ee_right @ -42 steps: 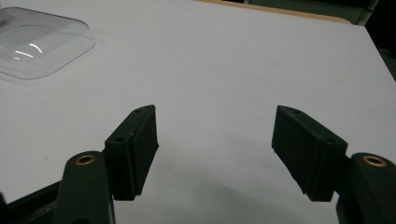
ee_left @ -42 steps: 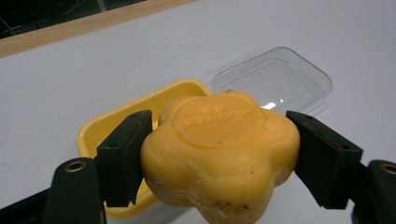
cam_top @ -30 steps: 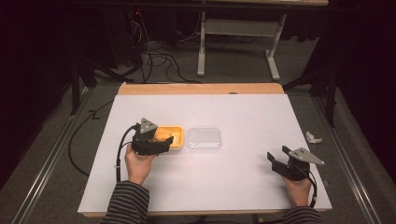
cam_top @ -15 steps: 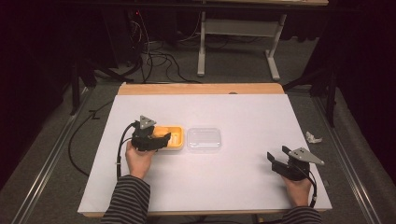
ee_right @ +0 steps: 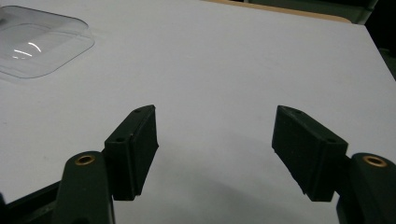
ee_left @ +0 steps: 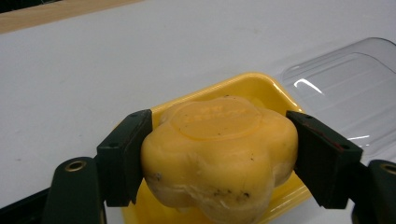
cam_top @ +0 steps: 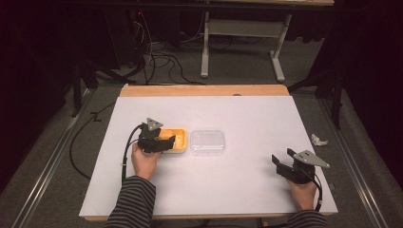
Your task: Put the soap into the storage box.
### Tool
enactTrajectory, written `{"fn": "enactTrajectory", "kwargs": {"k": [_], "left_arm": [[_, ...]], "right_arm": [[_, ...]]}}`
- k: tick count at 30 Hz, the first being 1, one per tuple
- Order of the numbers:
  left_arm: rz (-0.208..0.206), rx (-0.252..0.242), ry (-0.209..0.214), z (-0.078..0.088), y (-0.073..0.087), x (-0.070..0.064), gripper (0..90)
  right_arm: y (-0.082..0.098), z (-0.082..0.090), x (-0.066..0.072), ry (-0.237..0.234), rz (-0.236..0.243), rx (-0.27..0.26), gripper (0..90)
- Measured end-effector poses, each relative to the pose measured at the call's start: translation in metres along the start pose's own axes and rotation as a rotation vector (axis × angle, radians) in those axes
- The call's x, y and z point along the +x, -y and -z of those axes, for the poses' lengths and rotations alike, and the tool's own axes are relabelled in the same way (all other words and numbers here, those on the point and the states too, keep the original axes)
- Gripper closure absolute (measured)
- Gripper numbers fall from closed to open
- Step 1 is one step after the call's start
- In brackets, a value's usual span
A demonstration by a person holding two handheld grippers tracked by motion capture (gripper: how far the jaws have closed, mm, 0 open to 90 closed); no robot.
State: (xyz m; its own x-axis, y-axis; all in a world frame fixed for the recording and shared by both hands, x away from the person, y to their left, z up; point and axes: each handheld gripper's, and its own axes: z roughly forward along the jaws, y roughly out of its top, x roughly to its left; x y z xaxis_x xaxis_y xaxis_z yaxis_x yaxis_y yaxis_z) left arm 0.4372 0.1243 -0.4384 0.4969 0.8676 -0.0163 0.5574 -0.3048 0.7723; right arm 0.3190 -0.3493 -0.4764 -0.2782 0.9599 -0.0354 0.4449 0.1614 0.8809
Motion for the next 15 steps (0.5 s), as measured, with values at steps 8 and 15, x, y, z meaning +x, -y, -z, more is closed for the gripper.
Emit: {"fn": "enactTrajectory", "kwargs": {"k": [8,15], "left_arm": [[0.009,0.021,-0.006,-0.011,0.001,0.0,26.5],[0.011,0.036,-0.011,-0.018,0.003,-0.001,26.5]], "right_arm": [[0.0,0.0,0.0,-0.002,0.005,0.002,31.6],[0.0,0.0,0.0,-0.004,0.003,0.0,31.5]]}}
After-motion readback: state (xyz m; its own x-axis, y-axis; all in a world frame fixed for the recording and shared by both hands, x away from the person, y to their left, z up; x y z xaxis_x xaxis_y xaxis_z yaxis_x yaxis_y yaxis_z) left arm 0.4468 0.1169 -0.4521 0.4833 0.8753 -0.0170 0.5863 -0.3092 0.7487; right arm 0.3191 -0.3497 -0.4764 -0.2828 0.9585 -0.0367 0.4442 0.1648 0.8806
